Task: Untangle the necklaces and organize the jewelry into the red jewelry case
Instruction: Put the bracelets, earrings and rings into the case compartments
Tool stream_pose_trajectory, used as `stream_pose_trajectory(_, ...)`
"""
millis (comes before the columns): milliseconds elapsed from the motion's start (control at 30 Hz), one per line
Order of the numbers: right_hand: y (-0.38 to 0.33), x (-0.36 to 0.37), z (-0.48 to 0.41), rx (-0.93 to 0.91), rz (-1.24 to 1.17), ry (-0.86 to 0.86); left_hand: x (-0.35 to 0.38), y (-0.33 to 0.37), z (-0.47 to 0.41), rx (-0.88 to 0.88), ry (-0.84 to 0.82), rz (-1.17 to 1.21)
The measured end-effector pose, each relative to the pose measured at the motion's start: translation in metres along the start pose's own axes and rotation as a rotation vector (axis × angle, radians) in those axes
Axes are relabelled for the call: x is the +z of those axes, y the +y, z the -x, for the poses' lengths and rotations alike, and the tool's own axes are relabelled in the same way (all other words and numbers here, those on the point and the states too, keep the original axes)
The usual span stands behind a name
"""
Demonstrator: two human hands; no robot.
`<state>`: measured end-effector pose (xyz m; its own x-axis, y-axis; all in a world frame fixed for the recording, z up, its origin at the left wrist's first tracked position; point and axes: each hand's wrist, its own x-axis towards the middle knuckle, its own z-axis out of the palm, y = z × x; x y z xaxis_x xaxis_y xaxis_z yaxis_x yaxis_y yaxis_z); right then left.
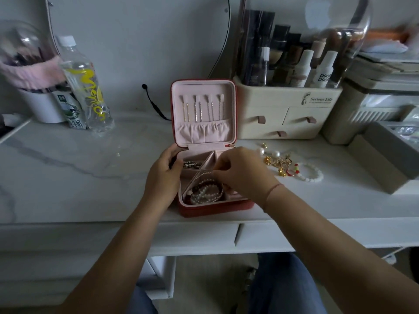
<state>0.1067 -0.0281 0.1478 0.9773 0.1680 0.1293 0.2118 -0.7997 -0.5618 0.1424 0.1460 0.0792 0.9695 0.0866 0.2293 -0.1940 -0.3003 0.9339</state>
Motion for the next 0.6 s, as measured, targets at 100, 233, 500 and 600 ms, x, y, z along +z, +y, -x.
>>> stream_pose_trajectory(100, 0.000, 0.011, 0.001, -0.030, 0.131, 0.020, 0.000, 0.000, 0.001, 0.010, 0.000, 0.008)
stream_pose_trajectory(233, 0.002, 0.019, 0.005, -0.054, 0.135, 0.078, 0.000, -0.003, -0.001, 0.009, -0.001, -0.007)
stream_pose_trajectory(500, 0.042, -0.014, 0.022, -0.020, -0.049, 0.345, 0.001, -0.001, 0.000, -0.010, 0.014, -0.017)
stream_pose_trajectory(600, 0.106, -0.047, 0.021, 0.290, 0.025, 0.500, 0.001, -0.001, 0.000, -0.004, 0.020, -0.031)
